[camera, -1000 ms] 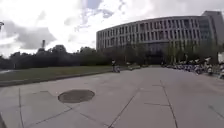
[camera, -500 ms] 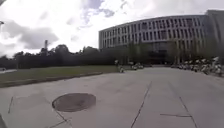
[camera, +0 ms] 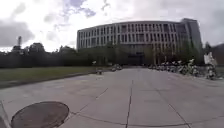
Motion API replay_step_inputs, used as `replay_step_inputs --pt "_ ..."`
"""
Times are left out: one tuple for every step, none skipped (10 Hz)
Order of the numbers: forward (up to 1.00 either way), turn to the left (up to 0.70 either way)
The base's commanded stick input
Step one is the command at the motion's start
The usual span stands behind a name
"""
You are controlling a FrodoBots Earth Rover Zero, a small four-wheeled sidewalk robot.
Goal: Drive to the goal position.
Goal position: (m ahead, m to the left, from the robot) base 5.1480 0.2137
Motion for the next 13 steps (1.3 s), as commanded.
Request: replay_step_inputs --pt "0.7 0.0" --pt "0.7 0.0" --pt "0.7 0.0" --pt "0.7 0.0" --pt "0.7 0.0" --pt "0.7 0.0" --pt "0.7 0.0" --pt "0.7 0.0" --pt "0.7 0.0" --pt "0.7 0.0" --pt "0.7 0.0" --pt "0.7 0.0" --pt "0.7 0.0"
